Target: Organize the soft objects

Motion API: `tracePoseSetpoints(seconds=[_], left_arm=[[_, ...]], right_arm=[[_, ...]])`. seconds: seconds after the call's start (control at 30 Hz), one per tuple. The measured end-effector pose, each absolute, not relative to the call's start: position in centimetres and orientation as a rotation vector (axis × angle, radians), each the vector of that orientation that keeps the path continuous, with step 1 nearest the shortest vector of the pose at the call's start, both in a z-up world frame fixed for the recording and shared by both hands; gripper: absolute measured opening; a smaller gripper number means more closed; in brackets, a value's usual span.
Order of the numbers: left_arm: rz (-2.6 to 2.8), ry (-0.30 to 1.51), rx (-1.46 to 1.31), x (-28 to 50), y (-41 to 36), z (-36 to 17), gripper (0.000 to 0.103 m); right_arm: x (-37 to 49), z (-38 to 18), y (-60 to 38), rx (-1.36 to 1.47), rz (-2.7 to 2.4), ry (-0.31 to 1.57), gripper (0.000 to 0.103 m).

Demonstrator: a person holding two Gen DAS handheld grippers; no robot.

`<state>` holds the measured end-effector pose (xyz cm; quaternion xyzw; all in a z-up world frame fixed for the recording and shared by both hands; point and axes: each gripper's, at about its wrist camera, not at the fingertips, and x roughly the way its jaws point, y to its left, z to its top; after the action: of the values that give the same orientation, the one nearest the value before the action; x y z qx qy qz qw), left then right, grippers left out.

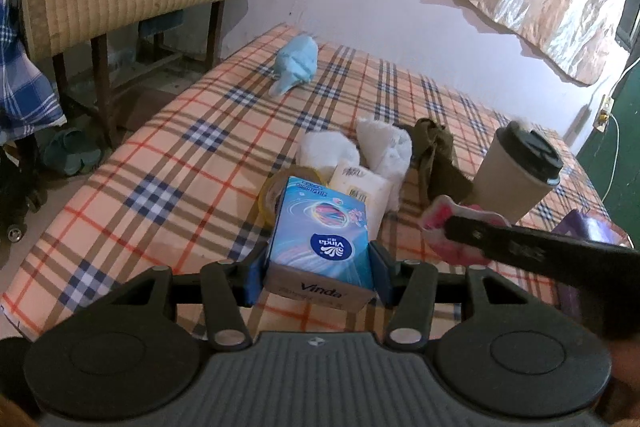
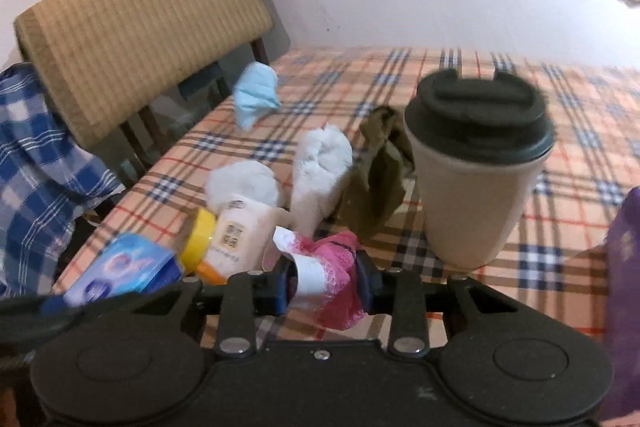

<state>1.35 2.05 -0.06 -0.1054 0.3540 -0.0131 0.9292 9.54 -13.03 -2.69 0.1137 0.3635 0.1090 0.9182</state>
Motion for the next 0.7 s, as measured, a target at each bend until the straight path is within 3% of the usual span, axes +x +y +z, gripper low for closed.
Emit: tracePoseSetpoints(seconds=[0.7], left_arm=[[-0.064,0.634,-0.183,2.8,-0.2,4.9,0.053]], right_arm=[[6.3,5.5,-15.5,0.230,0.239,0.592,0.040]])
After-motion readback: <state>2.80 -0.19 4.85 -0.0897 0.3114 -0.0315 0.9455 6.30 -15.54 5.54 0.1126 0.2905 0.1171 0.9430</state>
